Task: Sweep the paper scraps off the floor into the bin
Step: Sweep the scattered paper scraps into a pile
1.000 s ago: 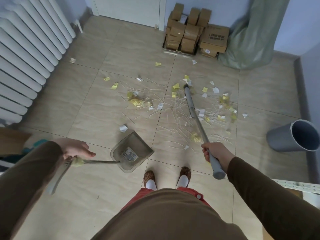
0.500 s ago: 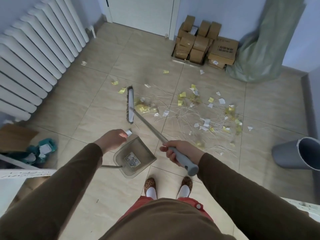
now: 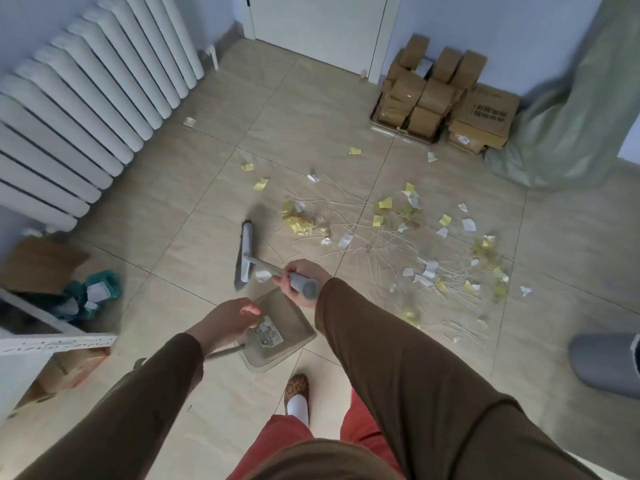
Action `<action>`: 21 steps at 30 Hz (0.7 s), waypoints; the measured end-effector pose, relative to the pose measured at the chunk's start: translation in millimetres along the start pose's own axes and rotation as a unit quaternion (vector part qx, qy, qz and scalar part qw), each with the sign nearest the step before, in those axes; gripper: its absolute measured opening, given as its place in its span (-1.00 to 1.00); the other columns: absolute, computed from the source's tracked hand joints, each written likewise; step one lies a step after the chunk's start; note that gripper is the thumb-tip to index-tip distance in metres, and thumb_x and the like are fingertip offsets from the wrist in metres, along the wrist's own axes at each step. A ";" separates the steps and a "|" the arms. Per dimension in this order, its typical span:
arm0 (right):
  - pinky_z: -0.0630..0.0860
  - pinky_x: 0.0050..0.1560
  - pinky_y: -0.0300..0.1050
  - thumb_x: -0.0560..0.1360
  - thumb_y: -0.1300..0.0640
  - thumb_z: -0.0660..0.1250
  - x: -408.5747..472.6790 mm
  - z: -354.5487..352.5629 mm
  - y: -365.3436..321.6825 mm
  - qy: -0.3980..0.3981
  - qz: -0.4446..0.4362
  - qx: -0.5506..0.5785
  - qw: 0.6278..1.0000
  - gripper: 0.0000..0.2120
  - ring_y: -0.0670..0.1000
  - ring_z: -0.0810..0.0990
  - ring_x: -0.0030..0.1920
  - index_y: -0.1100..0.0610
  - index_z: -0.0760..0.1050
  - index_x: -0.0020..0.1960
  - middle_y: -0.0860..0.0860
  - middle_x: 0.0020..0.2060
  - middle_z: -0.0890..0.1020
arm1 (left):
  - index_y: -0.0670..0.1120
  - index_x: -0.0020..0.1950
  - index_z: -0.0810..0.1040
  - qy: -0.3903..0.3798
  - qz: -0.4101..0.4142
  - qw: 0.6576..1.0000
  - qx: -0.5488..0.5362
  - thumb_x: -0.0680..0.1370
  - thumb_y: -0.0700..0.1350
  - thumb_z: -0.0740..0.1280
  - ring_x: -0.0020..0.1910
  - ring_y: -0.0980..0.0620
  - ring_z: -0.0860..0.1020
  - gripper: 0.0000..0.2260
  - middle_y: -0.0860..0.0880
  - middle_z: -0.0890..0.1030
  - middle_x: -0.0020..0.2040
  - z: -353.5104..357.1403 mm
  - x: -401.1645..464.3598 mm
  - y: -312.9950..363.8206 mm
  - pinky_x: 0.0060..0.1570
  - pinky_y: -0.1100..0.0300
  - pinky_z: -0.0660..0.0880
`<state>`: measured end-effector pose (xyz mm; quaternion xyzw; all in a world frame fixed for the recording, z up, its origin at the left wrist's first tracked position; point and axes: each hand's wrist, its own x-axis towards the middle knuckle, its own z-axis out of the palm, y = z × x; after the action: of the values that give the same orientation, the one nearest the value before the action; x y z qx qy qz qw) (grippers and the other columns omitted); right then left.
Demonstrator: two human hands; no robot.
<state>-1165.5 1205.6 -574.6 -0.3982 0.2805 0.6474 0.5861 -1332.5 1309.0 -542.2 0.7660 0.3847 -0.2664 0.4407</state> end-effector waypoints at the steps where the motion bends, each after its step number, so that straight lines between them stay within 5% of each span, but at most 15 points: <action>1: 0.51 -0.60 -0.27 0.58 0.31 0.11 -1.6 -13.8 -15.5 0.018 -0.003 -0.006 1.000 -0.86 -0.05 0.48 -0.60 0.23 0.30 0.13 0.20 -0.10 0.47 | -0.12 0.23 0.60 -0.002 -0.003 1.000 -0.005 0.54 -0.19 0.34 0.09 -0.03 0.61 -0.74 -0.10 0.63 0.17 0.7 4.8 5.9 0.05 0.15 0.50; 13: 0.45 -0.62 -0.29 0.60 0.27 0.20 -137.8 -167.8 -180.2 0.147 -0.032 -0.150 0.977 -0.79 -0.08 0.44 -0.52 0.25 0.36 0.23 0.17 -0.18 0.56 | -0.11 0.22 0.58 -0.002 -0.016 0.999 -0.046 0.54 -0.26 0.30 0.11 -0.06 0.60 -0.74 -0.13 0.60 0.20 22.4 89.8 158.6 0.19 0.03 0.54; 21: 0.41 -0.62 -0.33 0.62 0.28 0.21 -165.6 -163.5 -224.6 0.067 -0.012 -0.124 0.990 -0.70 -0.10 0.39 -0.52 0.15 0.39 0.34 0.15 -0.19 0.56 | -0.09 0.22 0.59 0.031 -0.016 0.998 -0.059 0.53 -0.22 0.29 0.09 -0.06 0.61 -0.72 -0.12 0.61 0.17 5.2 120.3 224.3 0.06 0.12 0.52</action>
<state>-914.9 1016.1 -497.4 -0.5136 0.2320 0.6423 0.5195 -1080.3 1276.2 -529.0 0.7400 0.4257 -0.2263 0.4690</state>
